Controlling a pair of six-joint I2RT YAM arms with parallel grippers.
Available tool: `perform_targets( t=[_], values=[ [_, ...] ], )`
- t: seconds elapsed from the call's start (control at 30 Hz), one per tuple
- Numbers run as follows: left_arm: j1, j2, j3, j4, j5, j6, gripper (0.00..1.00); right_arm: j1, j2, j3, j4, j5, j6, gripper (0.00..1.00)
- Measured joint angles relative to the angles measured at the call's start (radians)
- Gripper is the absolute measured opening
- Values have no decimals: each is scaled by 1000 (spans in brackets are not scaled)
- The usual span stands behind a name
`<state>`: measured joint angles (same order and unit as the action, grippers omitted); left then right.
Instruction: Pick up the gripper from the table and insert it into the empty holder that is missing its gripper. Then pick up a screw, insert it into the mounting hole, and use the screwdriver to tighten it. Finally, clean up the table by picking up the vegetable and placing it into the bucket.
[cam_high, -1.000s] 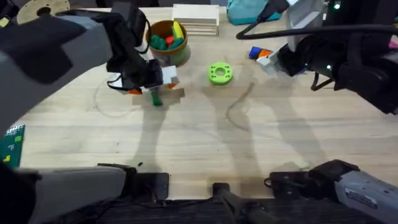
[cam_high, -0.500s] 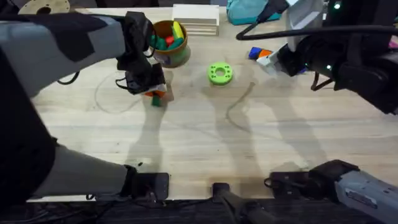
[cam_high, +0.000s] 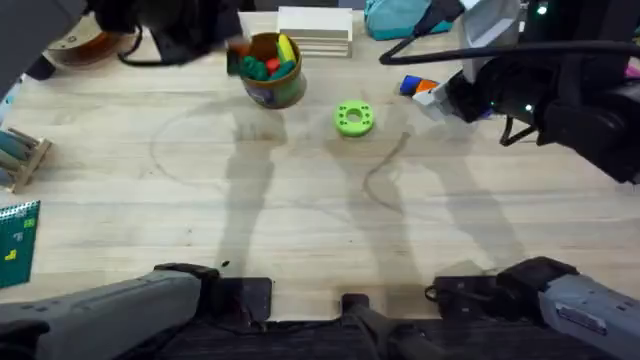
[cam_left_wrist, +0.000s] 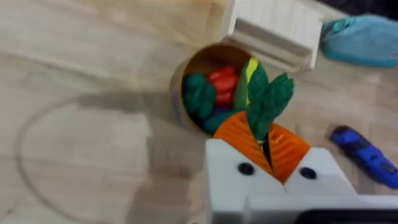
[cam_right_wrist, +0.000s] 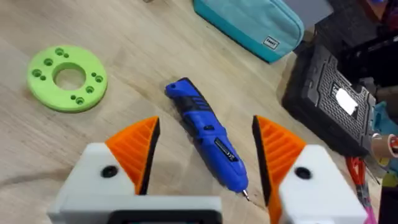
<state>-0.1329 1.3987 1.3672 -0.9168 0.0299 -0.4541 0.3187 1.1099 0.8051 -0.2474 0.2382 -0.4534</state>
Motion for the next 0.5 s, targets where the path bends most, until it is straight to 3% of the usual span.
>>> perform_targets(
  t=[0.2, 0.23, 0.27, 0.43, 0.5],
  values=[
    [0, 89, 1, 205, 0, -3, 17, 0, 0, 0, 0, 0, 0, 848],
    [0, 113, 1, 217, 0, -3, 17, 0, 0, 0, 0, 0, 0, 848],
    [0, 238, 1, 242, 0, -3, 17, 0, 0, 0, 0, 0, 0, 850],
    [0, 271, 0, 249, 0, -3, 32, 0, 0, 0, 0, 0, -1, 850],
    [0, 268, 0, 254, 1, -4, 287, 0, 0, 0, 0, 0, -1, 850]
  ],
)
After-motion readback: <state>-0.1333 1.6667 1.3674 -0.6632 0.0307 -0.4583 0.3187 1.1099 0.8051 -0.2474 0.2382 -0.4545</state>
